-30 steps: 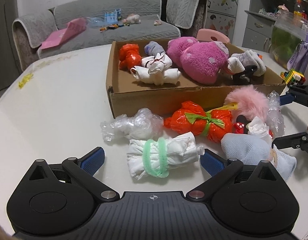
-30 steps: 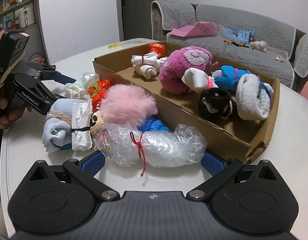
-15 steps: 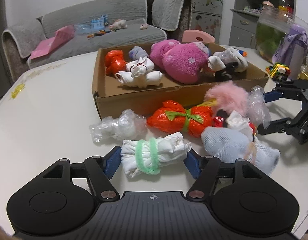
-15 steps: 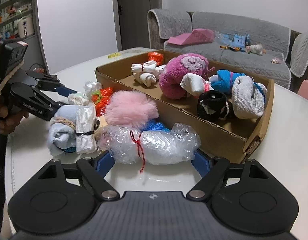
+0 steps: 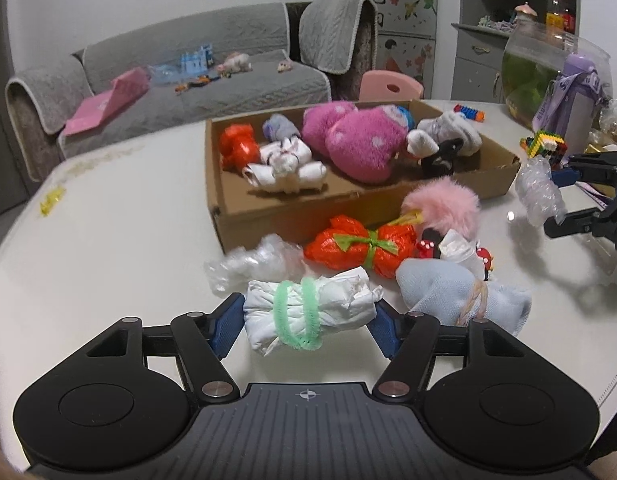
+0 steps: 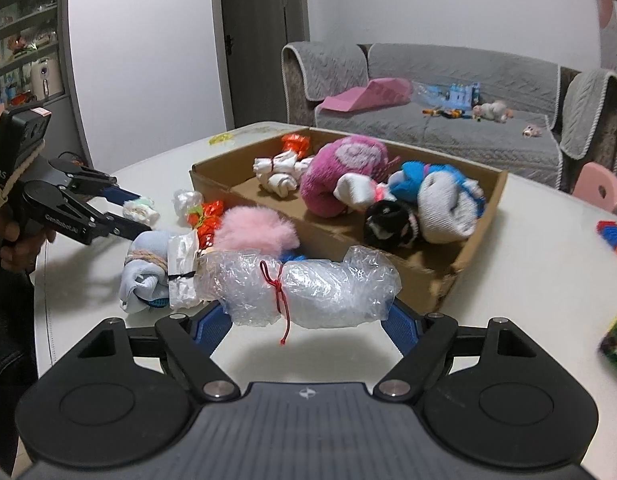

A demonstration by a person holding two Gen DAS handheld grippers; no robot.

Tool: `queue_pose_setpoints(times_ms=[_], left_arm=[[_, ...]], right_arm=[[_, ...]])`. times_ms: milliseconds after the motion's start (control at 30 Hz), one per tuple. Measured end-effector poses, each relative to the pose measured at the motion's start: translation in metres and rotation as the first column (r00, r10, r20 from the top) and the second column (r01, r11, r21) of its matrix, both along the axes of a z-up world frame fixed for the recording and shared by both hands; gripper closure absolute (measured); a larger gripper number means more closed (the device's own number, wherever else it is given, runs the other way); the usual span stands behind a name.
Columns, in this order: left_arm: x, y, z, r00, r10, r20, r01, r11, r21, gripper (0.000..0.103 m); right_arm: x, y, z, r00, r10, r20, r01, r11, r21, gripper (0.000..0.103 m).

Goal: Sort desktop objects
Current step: 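Close the left tool on the green-banded bundle while the right tool grasps the plastic bundle, then carry the green-banded bundle with the left tool while the right tool carries the plastic bundle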

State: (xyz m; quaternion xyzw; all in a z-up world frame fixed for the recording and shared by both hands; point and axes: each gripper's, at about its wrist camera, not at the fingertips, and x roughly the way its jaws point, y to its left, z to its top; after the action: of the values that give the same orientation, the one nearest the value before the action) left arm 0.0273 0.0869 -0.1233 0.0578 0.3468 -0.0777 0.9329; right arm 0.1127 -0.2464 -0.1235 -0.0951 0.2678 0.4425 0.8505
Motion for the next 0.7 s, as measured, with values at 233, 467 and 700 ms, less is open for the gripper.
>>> queue_pose_setpoints(times_ms=[233,467,700], left_arm=[[0.005,0.008,0.034,0.999,0.024,0.045,-0.024,1.0,-0.006,0.032],[0.018,-0.019,0.071,0.994,-0.007,0.111,0.006,1.0,0.007,0.032],[0.024,-0.04,0.09,0.988,-0.055,0.147,0.054,0.998,0.013,0.032]], right_arm=[[0.006,-0.006,0.014,0.999,-0.022,0.026,0.021,1.0,0.008,0.025],[0.011,0.0,0.035,0.997,-0.006,0.071,0.005,1.0,0.017,0.025],[0.019,0.001,0.051,0.995,-0.008,0.099,0.005,1.0,0.026,0.025]])
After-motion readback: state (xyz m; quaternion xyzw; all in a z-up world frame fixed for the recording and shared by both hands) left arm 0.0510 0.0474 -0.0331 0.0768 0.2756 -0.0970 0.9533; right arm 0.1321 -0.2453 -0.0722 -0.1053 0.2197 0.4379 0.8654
